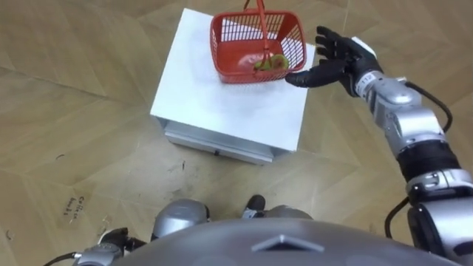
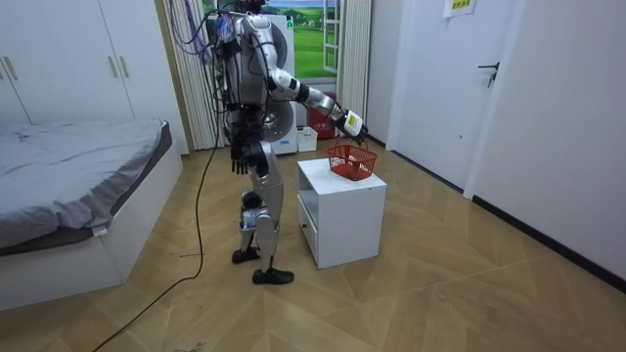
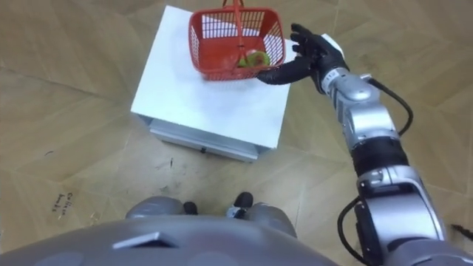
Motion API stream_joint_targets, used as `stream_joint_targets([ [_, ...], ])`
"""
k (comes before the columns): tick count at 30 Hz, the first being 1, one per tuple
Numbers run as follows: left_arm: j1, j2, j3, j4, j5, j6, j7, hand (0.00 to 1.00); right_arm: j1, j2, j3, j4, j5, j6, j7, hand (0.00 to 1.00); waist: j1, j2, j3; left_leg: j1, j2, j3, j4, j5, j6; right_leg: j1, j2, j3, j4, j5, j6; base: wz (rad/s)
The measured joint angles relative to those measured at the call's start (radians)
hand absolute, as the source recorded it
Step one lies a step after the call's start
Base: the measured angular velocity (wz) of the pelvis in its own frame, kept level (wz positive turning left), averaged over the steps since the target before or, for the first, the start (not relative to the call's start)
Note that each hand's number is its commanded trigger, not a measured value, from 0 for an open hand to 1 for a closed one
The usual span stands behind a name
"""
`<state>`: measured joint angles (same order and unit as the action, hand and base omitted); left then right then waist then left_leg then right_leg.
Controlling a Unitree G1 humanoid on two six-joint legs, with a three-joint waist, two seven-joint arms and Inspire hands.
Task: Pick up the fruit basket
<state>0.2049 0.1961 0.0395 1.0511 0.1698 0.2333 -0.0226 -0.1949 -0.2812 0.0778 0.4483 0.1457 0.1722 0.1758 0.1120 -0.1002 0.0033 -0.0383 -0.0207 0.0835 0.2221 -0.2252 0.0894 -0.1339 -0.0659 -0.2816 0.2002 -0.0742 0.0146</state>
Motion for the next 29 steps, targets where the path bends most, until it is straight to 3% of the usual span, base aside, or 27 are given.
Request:
stream_joint_targets([
  [3, 0.001, -0.001, 0.016, -0.015, -0.003, -0.001, 0.022, 0.0, 0.126, 0.003, -0.022, -0.063, -0.085, -0.024, 0.0, 0.0, -0.033, 0.013, -0.0005, 0.03, 0.003, 0.029, -0.014, 0.0, 0.0, 0.033, 0.012, 0.036, -0.032, 0.006, 0.008, -0.16],
  [4, 0.0, -0.002, 0.016, -0.019, -0.003, -0.001, 0.026, 0.0, 0.144, 0.003, -0.025, -0.062, -0.105, -0.024, -0.001, 0.0, -0.039, 0.011, -0.0043, 0.034, 0.004, 0.032, -0.022, 0.0, 0.0, 0.031, 0.014, 0.038, -0.032, 0.006, 0.008, -0.18],
  [6, -0.003, -0.008, 0.017, -0.025, -0.018, -0.011, 0.049, 0.0, 0.189, 0.007, -0.037, -0.044, -0.133, -0.026, -0.012, 0.0, -0.06, 0.018, -0.0029, 0.047, 0.007, 0.048, -0.041, 0.0, 0.0, 0.029, 0.015, 0.048, -0.032, 0.008, 0.008, -0.22],
  [9, -0.001, -0.019, 0.027, -0.039, -0.042, -0.029, 0.076, 0.0, 0.271, 0.012, -0.066, 0.08, -0.219, -0.031, -0.022, 0.0, -0.087, 0.031, -0.0114, 0.07, 0.009, 0.059, -0.06, 0.0, 0.0, 0.038, 0.018, 0.067, -0.03, 0.009, 0.007, -0.22],
  [13, -0.018, -0.027, 0.037, -0.054, -0.047, -0.061, 0.098, 0.0, 0.353, 0.029, -0.084, 0.313, -0.241, -0.031, -0.037, 0.0, -0.107, 0.037, -0.0105, 0.107, 0.013, 0.079, -0.088, -0.002, -0.003, 0.054, 0.036, 0.093, -0.03, 0.009, 0.007, -0.18],
  [14, -0.022, -0.029, 0.035, -0.052, -0.05, -0.068, 0.104, 0.0, 0.356, 0.041, -0.086, 0.395, -0.241, -0.032, -0.045, 0.0, -0.108, 0.045, -0.005, 0.113, 0.015, 0.087, -0.09, -0.004, -0.005, 0.057, 0.04, 0.102, -0.031, 0.01, 0.005, -0.25],
  [20, -0.017, -0.049, 0.032, -0.048, -0.071, -0.088, 0.123, 0.0, 0.369, 0.095, -0.101, 0.62, -0.225, -0.044, -0.064, 0.0, -0.113, 0.063, -0.0026, 0.13, 0.025, 0.104, -0.089, -0.016, -0.01, 0.069, 0.052, 0.111, -0.032, 0.01, 0.003, -0.09],
  [25, -0.005, -0.066, 0.04, -0.047, -0.039, -0.086, 0.121, 0.0, 0.343, 0.096, -0.102, 0.752, -0.253, -0.061, -0.087, 0.0, -0.123, 0.081, 0.0007, 0.14, 0.025, 0.092, -0.091, -0.016, -0.011, 0.082, 0.052, 0.098, -0.032, 0.002, 0.003, 0.08],
  [29, 0.012, -0.066, 0.047, -0.045, 0.005, -0.068, 0.106, 0.0, 0.344, 0.108, -0.101, 0.814, -0.332, -0.021, -0.089, 0.0, -0.128, 0.086, 0.0018, 0.145, 0.026, 0.079, -0.091, -0.019, -0.015, 0.088, 0.054, 0.092, -0.031, -0.007, 0.004, 0.08],
])
